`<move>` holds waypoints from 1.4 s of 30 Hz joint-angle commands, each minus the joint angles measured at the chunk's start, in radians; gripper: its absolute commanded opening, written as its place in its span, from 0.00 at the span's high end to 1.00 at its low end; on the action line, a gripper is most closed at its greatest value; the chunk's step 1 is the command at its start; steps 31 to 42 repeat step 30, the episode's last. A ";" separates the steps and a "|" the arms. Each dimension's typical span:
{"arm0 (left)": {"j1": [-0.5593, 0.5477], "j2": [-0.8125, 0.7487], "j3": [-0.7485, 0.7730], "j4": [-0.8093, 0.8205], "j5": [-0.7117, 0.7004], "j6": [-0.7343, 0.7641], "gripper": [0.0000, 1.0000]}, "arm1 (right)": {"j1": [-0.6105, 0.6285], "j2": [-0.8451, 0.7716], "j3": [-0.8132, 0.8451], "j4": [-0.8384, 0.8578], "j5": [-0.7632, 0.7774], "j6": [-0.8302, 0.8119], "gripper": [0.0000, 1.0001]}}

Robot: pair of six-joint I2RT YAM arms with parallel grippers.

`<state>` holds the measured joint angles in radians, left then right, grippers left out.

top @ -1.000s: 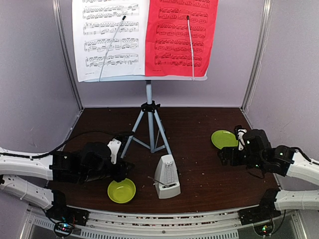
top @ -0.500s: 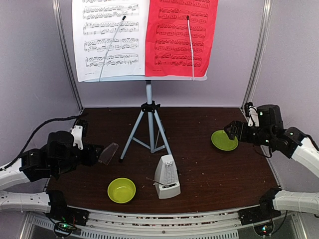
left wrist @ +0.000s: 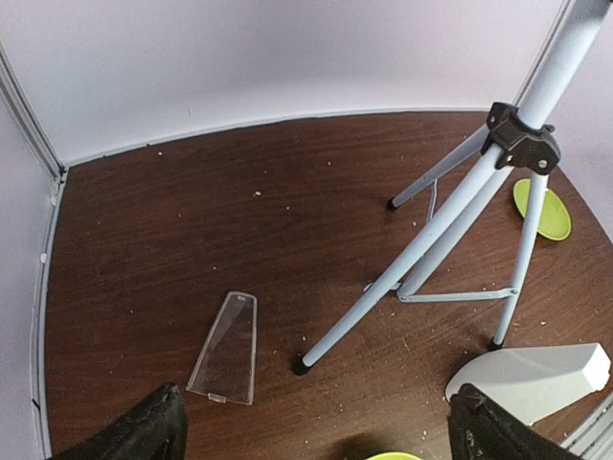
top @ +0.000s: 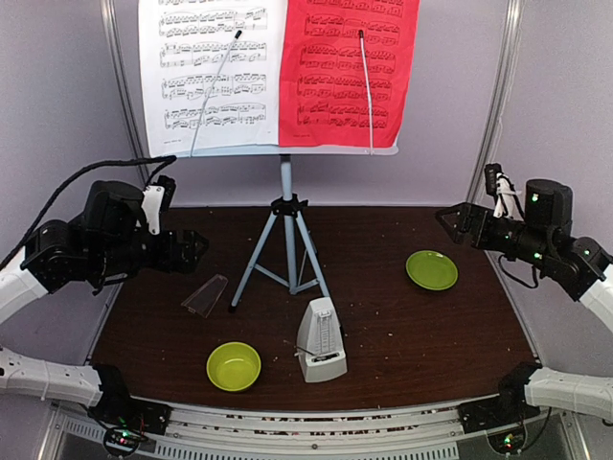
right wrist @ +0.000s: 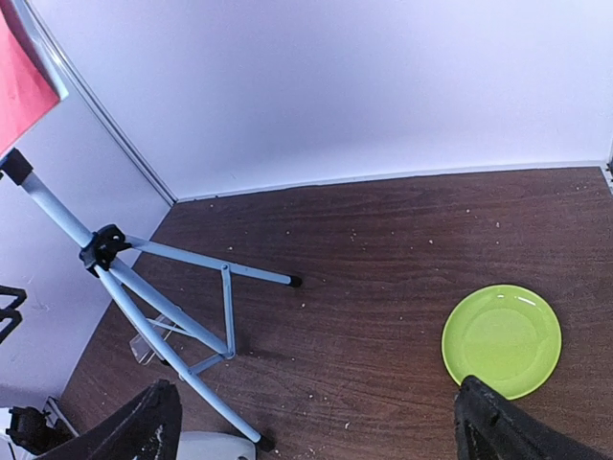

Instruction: Set up the instrument practice props

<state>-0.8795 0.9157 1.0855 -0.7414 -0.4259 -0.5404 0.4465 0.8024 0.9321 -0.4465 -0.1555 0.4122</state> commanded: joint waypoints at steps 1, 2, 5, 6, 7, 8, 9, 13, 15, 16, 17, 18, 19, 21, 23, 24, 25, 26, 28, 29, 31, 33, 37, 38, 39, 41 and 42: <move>0.100 0.038 0.059 -0.052 0.123 -0.044 0.02 | -0.006 -0.037 -0.008 0.036 -0.026 -0.019 0.00; 0.139 0.039 0.057 -0.043 0.162 -0.049 0.02 | -0.007 -0.041 -0.016 0.039 -0.026 -0.020 0.00; 0.231 0.027 0.022 0.014 0.273 -0.066 0.02 | -0.007 -0.054 -0.041 0.050 -0.017 -0.015 0.00; 0.251 0.022 0.009 0.031 0.294 -0.077 0.02 | -0.008 -0.058 -0.050 0.053 -0.012 -0.012 0.00; 0.267 0.017 -0.006 0.045 0.303 -0.088 0.02 | -0.008 -0.062 -0.063 0.057 -0.005 -0.008 0.00; 0.277 0.012 -0.022 0.057 0.305 -0.095 0.02 | -0.008 -0.066 -0.075 0.061 0.002 -0.004 0.00; 0.282 0.005 -0.041 0.070 0.301 -0.102 0.02 | -0.008 -0.070 -0.091 0.066 0.007 0.003 0.00; 0.290 -0.015 -0.092 0.089 0.275 -0.118 0.02 | -0.008 -0.090 -0.153 0.092 0.013 0.033 0.00; 0.290 -0.018 -0.102 0.078 0.252 -0.121 0.02 | -0.008 -0.105 -0.188 0.102 0.021 0.045 0.00; 0.290 -0.019 -0.107 0.071 0.236 -0.125 0.02 | -0.008 -0.115 -0.206 0.105 0.033 0.051 0.00; 0.289 -0.022 -0.114 0.066 0.225 -0.128 0.02 | -0.008 -0.121 -0.222 0.106 0.042 0.054 0.00; 0.290 -0.024 -0.127 0.066 0.218 -0.133 0.02 | -0.008 -0.126 -0.240 0.106 0.050 0.056 0.00; 0.290 -0.027 -0.137 0.067 0.215 -0.136 0.02 | -0.008 -0.132 -0.254 0.109 0.053 0.059 0.00; 0.290 -0.028 -0.156 0.070 0.220 -0.142 0.02 | -0.008 -0.141 -0.280 0.121 0.052 0.066 0.00; 0.290 -0.023 -0.172 0.076 0.227 -0.152 0.02 | -0.008 -0.146 -0.304 0.132 0.050 0.077 0.00; 0.290 -0.018 -0.179 0.076 0.227 -0.159 0.02 | -0.008 -0.147 -0.314 0.136 0.049 0.083 0.00; 0.290 -0.014 -0.182 0.075 0.224 -0.167 0.02 | -0.008 -0.147 -0.321 0.141 0.047 0.089 0.00; 0.292 -0.008 -0.185 0.072 0.218 -0.176 0.02 | -0.008 -0.147 -0.330 0.146 0.044 0.093 0.00; 0.295 0.013 -0.182 0.059 0.212 -0.188 0.02 | -0.008 -0.149 -0.340 0.152 0.043 0.099 0.00; 0.298 0.030 -0.174 0.047 0.203 -0.197 0.02 | -0.008 -0.150 -0.345 0.154 0.043 0.101 0.00; 0.298 0.039 -0.166 0.039 0.195 -0.203 0.02 | -0.008 -0.151 -0.346 0.155 0.045 0.102 0.00; 0.298 0.039 -0.166 0.039 0.195 -0.203 0.02 | -0.008 -0.151 -0.346 0.155 0.045 0.102 0.00; 0.298 0.039 -0.166 0.039 0.195 -0.203 0.02 | -0.008 -0.151 -0.346 0.155 0.045 0.102 0.00; 0.298 0.039 -0.166 0.039 0.195 -0.203 0.02 | -0.008 -0.151 -0.346 0.155 0.045 0.102 0.00; 0.298 0.039 -0.166 0.039 0.195 -0.203 0.02 | -0.008 -0.151 -0.346 0.155 0.045 0.102 0.00; 0.298 0.039 -0.166 0.039 0.195 -0.203 0.02 | -0.008 -0.151 -0.346 0.155 0.045 0.102 0.00; 0.298 0.039 -0.166 0.039 0.195 -0.203 0.02 | -0.008 -0.151 -0.346 0.155 0.045 0.102 0.00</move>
